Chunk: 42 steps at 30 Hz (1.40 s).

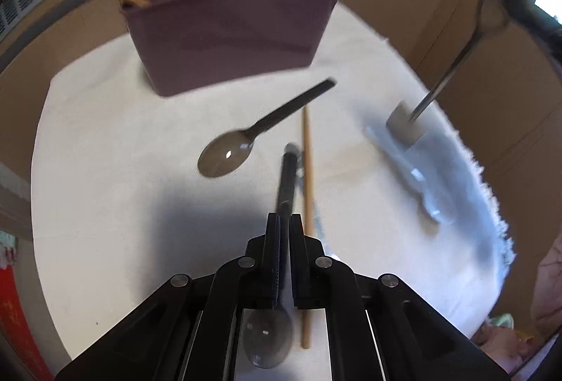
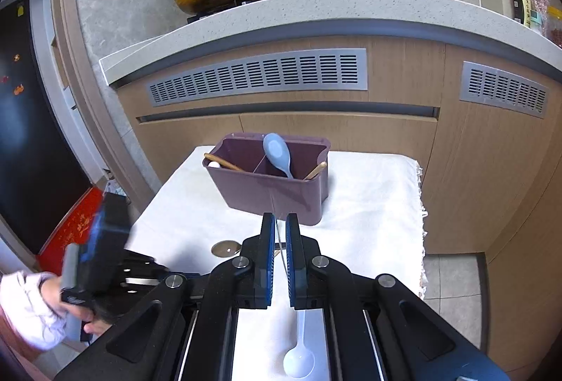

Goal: Organize utensils

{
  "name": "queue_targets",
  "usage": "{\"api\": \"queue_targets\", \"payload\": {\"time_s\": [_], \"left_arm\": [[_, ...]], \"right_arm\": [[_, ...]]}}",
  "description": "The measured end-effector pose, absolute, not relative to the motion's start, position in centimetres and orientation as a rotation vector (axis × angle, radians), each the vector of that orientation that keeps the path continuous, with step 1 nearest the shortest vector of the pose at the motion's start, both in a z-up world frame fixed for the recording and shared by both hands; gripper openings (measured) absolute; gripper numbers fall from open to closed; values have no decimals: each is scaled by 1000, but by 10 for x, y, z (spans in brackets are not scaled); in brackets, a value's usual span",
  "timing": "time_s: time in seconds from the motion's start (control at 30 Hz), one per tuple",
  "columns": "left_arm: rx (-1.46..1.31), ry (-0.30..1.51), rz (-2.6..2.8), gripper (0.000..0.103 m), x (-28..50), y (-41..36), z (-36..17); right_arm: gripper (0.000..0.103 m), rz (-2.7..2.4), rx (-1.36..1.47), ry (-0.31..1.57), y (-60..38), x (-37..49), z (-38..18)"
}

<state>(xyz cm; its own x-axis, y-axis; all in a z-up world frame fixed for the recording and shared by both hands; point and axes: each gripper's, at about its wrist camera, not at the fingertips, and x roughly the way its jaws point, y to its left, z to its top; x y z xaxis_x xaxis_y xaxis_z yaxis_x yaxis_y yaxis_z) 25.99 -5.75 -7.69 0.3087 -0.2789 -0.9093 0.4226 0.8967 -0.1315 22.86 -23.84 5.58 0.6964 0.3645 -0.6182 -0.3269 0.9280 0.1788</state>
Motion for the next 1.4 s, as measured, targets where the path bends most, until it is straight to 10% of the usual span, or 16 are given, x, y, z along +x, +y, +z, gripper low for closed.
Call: {"api": "queue_targets", "payload": {"time_s": [0.27,0.4,0.47,0.63,1.2,1.3,1.4], "left_arm": [[271,1277,-515,53,278,-90,-96],[351,1185,-521,33,268,-102,-95],[314,1177,-521,14,266,-94,-93],[201,1168,-470,13,262,-61,-91],[-119,1202,-422,15,276,22,-93],[-139,1192,-429,15,271,33,-93],[-147,1181,-431,15,273,22,-101]], "right_arm": [[6,375,27,745,-237,227,33],[13,373,-5,797,-238,234,12],[38,384,-21,836,-236,239,-1],[64,462,-64,919,-224,259,-35],[66,689,-139,1110,-158,283,-84],[98,507,-258,964,-150,290,-72],[103,337,-289,836,-147,302,-68]]}}
